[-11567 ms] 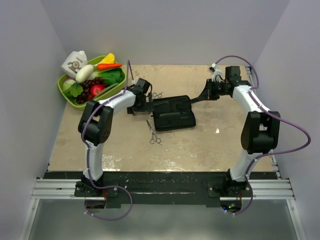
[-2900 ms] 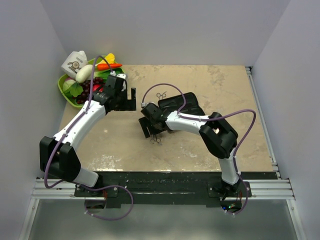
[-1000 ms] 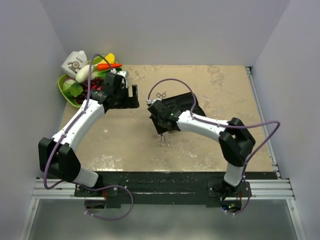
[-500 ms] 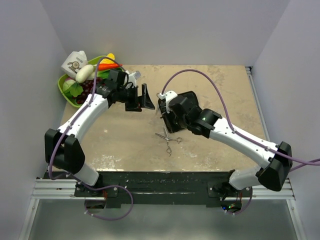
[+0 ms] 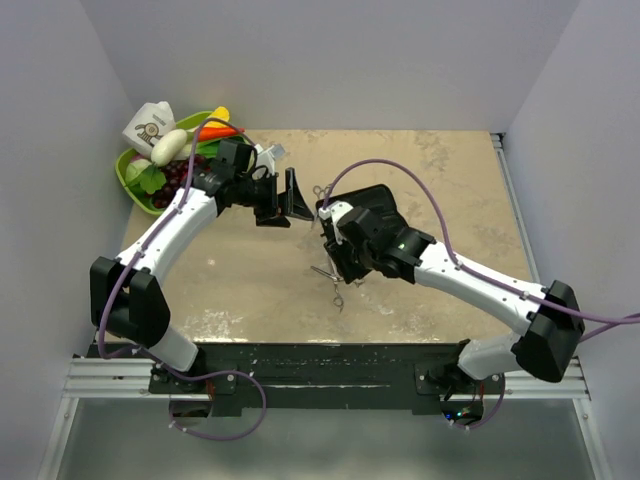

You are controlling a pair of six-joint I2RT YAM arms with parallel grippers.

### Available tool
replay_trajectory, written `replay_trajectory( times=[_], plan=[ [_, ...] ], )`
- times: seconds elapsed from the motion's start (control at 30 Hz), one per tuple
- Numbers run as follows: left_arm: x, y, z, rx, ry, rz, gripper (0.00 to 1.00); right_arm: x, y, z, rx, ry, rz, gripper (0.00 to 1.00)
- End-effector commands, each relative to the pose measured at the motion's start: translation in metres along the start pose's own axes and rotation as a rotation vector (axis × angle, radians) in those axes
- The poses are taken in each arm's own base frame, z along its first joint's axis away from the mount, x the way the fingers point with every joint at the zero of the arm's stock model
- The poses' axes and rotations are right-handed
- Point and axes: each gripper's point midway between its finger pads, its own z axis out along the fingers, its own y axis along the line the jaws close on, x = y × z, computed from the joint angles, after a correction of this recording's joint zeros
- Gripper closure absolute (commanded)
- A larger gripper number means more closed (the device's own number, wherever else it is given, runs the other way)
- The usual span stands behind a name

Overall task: Sort the hair-cutting tools
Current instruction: Pick up the scissors from the center of the board.

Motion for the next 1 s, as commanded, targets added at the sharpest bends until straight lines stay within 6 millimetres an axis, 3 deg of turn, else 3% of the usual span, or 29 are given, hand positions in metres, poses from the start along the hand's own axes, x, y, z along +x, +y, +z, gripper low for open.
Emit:
replay_trajectory(
  times=[0.0,0.07,0.13,0.33,0.57,0.97],
  plan=[
    [0.001,-0.005,-0.009,0.013,-0.018,-0.006,0.08,0.017,0.016,0.022,-0.071,0.057,-0.005,0.46],
    [-0.003,0.000,-0.012,-0.030,-0.050,0.003,0.08,0.022,0.023,0.030,-0.107,0.078,-0.008,0.33],
    [-0.004,0.005,-0.014,-0.061,-0.065,0.015,0.08,0.032,0.028,0.044,-0.124,0.122,-0.015,0.32],
    [-0.004,0.012,-0.021,-0.124,-0.085,0.028,0.08,0.037,0.028,0.072,-0.101,0.154,-0.025,0.31],
    [0.004,0.013,-0.023,-0.118,-0.084,0.024,0.08,0.046,0.013,0.107,-0.005,0.184,-0.074,0.34],
    [0.011,0.017,-0.024,-0.130,-0.069,0.025,0.08,0.042,0.003,0.132,0.048,0.180,-0.112,0.38]
  ],
)
